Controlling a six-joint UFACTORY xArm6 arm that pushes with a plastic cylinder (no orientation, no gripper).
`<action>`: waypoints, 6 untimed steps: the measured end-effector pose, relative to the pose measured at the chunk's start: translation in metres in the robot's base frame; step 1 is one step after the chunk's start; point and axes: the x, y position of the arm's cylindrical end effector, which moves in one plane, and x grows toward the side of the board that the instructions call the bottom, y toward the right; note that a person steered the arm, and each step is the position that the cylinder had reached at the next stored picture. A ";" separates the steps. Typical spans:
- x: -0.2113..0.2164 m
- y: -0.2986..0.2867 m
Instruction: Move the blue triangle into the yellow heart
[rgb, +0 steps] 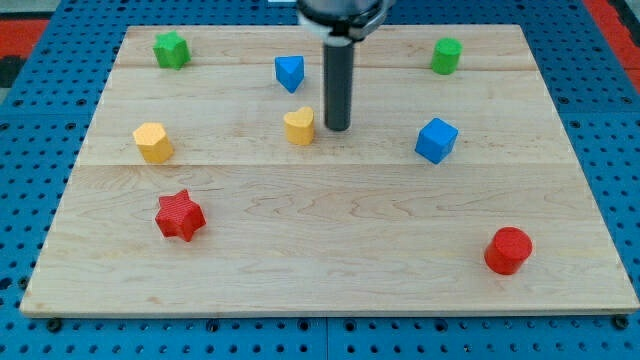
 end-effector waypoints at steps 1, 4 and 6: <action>-0.072 -0.024; -0.050 -0.075; -0.049 -0.071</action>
